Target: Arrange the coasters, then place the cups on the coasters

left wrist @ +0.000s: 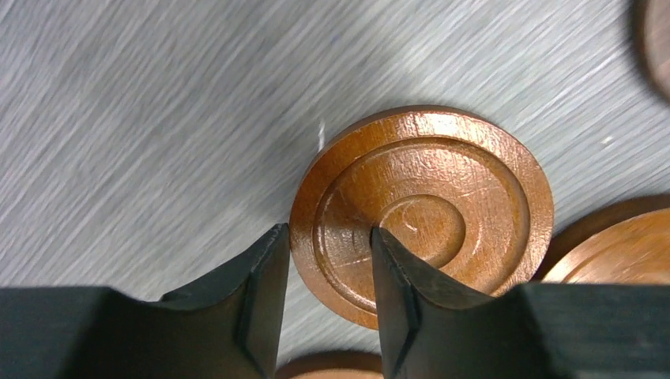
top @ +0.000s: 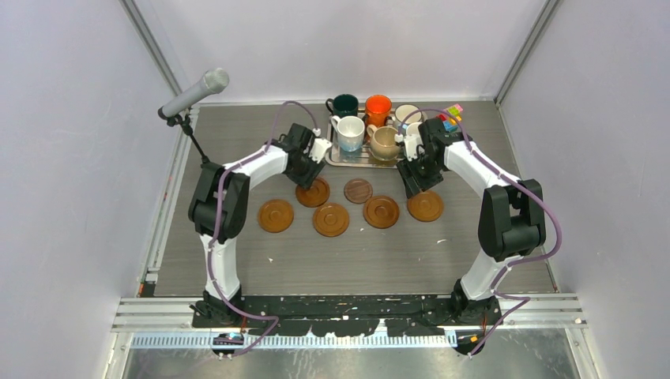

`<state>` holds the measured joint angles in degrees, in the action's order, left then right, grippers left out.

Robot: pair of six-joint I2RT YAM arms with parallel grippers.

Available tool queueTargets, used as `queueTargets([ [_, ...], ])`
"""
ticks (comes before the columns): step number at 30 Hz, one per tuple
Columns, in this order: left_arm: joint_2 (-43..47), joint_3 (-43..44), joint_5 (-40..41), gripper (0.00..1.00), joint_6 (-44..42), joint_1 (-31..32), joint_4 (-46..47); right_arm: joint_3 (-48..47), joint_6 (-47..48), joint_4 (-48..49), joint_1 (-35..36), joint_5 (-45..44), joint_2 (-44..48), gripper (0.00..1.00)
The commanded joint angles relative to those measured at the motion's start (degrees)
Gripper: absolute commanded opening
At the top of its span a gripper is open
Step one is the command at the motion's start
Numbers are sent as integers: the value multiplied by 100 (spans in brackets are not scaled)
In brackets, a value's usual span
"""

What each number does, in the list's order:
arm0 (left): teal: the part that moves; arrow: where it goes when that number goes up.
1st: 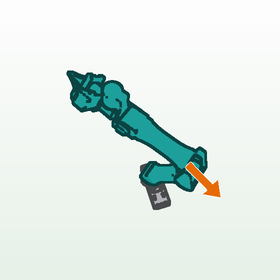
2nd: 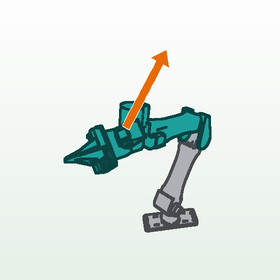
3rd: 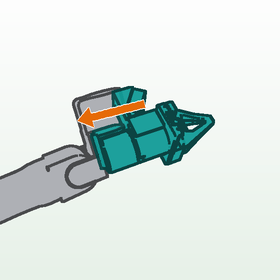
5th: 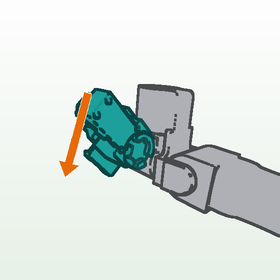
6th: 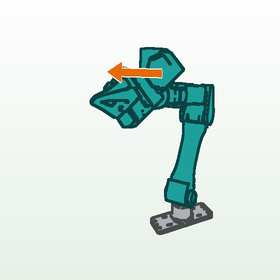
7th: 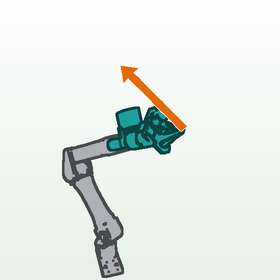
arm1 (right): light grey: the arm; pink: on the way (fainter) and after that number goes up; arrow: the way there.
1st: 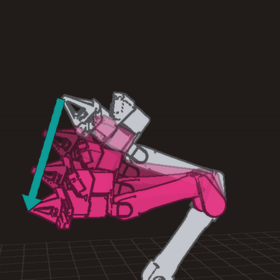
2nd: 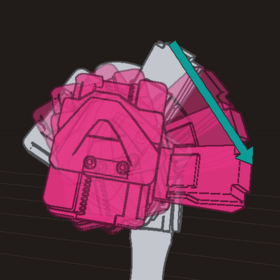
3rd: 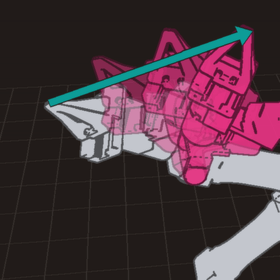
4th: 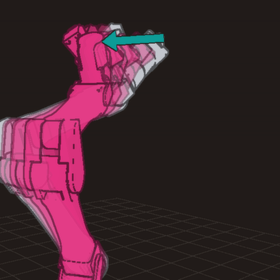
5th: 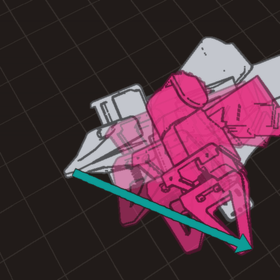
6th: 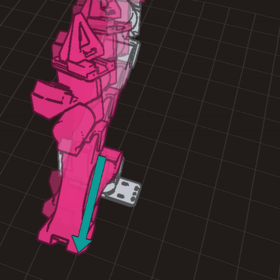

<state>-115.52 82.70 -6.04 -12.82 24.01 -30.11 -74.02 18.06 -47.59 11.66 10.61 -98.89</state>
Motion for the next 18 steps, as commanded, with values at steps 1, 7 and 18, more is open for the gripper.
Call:
queueTargets([
  [1, 419, -494, 994, 39, -608, -171, -60, -5, -13, 107, 6, 15, 286, 59],
  [7, 529, -707, 1390, 32, -862, -414, 31, -5, -61, 164, 9, 63, 232, 59],
  [18, -311, 440, 182, 20, -110, -347, -583, -45, -155, 160, 16, 222, 218, 59],
])
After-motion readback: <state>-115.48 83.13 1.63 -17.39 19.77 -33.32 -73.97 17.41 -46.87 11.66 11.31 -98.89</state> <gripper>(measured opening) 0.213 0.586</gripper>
